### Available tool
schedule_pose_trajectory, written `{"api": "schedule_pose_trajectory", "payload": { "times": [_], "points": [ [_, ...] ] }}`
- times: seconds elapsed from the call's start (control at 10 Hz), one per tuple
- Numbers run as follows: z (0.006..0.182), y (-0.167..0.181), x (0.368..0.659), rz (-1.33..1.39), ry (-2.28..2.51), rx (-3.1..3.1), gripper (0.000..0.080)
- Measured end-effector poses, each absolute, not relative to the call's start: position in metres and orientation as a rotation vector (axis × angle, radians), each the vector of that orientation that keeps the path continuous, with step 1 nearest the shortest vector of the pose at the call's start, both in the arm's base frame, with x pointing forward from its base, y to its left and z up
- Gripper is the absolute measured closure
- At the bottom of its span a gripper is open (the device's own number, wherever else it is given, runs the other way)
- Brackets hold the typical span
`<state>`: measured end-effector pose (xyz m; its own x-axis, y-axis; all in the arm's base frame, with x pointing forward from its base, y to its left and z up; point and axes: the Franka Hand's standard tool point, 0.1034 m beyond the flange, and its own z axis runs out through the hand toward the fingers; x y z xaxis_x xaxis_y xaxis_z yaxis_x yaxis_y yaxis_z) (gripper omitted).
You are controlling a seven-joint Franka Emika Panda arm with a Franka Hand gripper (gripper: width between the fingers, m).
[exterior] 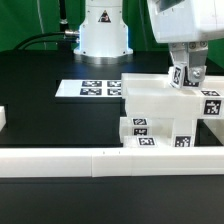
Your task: Assemble chair
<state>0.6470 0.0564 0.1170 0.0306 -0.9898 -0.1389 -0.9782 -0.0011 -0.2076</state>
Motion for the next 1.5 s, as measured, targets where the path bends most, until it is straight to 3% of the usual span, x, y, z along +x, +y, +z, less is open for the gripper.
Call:
{"api": "schedule_pose_trajectory", "payload": {
  "times": [0.1, 0.3, 1.5],
  "points": [
    [0.1166, 0.0568, 0.6468, -0.072, 1.995, -2.098, 0.0191],
    [0.1167, 0.0594, 0.6468, -0.078, 1.948, -2.142, 0.0163],
    [0.1175, 0.0564, 0.6444, -0.173, 0.501, -3.030, 0.0151]
  ]
}}
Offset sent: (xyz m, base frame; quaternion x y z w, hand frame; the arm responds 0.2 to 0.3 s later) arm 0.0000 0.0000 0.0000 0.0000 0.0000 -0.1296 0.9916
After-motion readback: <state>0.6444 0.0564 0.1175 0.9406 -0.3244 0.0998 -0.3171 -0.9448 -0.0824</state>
